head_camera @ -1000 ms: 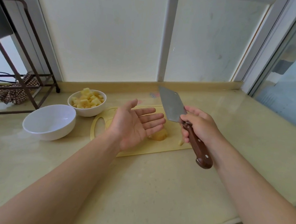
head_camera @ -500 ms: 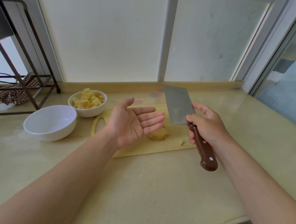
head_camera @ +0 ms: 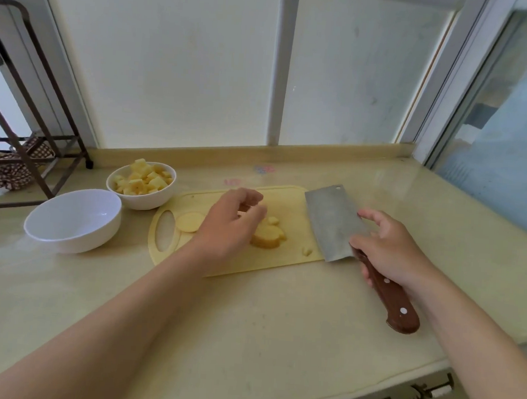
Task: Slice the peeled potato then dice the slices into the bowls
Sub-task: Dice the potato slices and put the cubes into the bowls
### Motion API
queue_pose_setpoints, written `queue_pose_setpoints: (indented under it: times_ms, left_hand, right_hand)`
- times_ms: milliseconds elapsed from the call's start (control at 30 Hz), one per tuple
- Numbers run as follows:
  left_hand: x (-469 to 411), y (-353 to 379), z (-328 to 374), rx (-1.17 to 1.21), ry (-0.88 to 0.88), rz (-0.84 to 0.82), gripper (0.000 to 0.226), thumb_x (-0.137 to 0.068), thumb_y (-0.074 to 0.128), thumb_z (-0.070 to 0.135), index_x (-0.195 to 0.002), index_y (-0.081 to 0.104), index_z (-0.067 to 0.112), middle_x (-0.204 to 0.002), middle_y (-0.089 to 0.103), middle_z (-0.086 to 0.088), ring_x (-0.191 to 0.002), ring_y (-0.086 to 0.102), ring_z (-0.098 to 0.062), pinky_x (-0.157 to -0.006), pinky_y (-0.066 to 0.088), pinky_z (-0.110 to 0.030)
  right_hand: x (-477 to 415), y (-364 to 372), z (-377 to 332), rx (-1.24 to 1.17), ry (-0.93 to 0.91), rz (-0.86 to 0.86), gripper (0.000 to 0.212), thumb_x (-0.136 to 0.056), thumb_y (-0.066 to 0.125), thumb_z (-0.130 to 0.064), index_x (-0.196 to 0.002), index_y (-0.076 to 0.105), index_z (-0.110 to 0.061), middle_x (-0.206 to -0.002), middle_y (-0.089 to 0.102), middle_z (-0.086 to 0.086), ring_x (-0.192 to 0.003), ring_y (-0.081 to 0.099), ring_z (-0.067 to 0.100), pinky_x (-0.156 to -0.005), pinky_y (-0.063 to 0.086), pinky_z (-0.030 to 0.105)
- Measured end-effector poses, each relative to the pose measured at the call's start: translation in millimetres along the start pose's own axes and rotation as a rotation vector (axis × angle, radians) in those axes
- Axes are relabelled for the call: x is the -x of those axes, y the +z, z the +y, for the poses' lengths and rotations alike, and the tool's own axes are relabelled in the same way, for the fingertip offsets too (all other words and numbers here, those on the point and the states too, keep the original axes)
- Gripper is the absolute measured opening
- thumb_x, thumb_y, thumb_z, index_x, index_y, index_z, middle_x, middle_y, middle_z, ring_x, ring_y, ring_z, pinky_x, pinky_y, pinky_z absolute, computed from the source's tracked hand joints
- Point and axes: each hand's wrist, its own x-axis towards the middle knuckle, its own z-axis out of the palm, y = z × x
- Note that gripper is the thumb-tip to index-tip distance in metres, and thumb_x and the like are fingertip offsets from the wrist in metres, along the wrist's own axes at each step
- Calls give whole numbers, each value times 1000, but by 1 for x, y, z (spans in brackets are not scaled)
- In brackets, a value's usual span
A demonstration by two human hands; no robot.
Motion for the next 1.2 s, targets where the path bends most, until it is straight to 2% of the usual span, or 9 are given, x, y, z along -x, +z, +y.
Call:
queue_pose_setpoints:
  times_ms: [133,233,300,433,533,633,733,967,1200]
  left_hand:
    - [0,6,-10,-389,27,-189,64,-97,45,51,-152,27,26,-159,22,-1,-146,22,-17,-118,23,-36]
    - [-4,12,-9,-554,-33,-281,69,-98,33,56,-156,6,29,-165,1,-5,-151,1,-20,-122,7,-39]
    - [-5,18,-9,-675,-3,-310,68,-100,27,54,-157,3,25,-165,3,-7,-151,1,-19,-122,3,-39]
    - [-7,23,-10,-716,64,-277,61,-102,25,47,-155,15,18,-159,25,-5,-148,16,-18,-121,9,-41]
    - [-5,23,-9,-655,72,-253,59,-103,26,45,-154,18,15,-157,29,-5,-145,22,-19,-120,14,-39]
    - [-4,25,-5,-642,95,-251,62,-103,29,47,-153,21,13,-153,33,-11,-141,28,-23,-116,20,-36]
    - [-4,30,-6,-711,123,-267,66,-99,28,54,-150,25,12,-148,37,-14,-135,35,-28,-111,25,-37]
    - [-9,37,-12,-774,190,-240,53,-102,24,48,-139,35,11,-131,46,-15,-120,44,-31,-103,34,-38]
    - [-15,41,-15,-731,260,-224,33,-103,32,39,-104,50,12,-110,49,-7,-104,47,-22,-90,34,-27]
  right_hand:
    - [4,1,2,48,2,-17,56,-86,54,0,-130,48,-33,-65,62,8,-41,55,23,-42,44,30]
    - [7,8,0,117,-13,-46,55,-88,52,-3,-133,44,-34,-80,64,7,-40,58,20,-39,42,25]
    - [9,17,-3,175,-35,-57,51,-90,50,-7,-134,45,-32,-86,64,3,-40,59,18,-36,39,22]
    - [5,38,-12,336,-66,-76,48,-95,49,-21,-142,42,-25,-96,66,3,-49,69,22,-41,50,29]
    - [4,55,-20,486,-64,-83,47,-98,45,-30,-143,37,-19,-97,67,9,-60,74,30,-65,62,43]
    - [5,66,-28,633,-86,-64,38,-102,40,-32,-134,39,-12,-106,67,16,-85,72,36,-77,56,38]
    - [8,69,-32,735,-110,-81,46,-107,36,-33,-147,33,-9,-124,64,19,-114,60,40,-85,44,39]
    - [9,69,-33,767,-147,-133,47,-107,35,-31,-150,32,-10,-129,64,17,-116,60,39,-89,42,39]
    - [7,62,-24,658,-209,-148,44,-105,38,-32,-148,38,-21,-126,66,11,-106,62,35,-87,45,36]
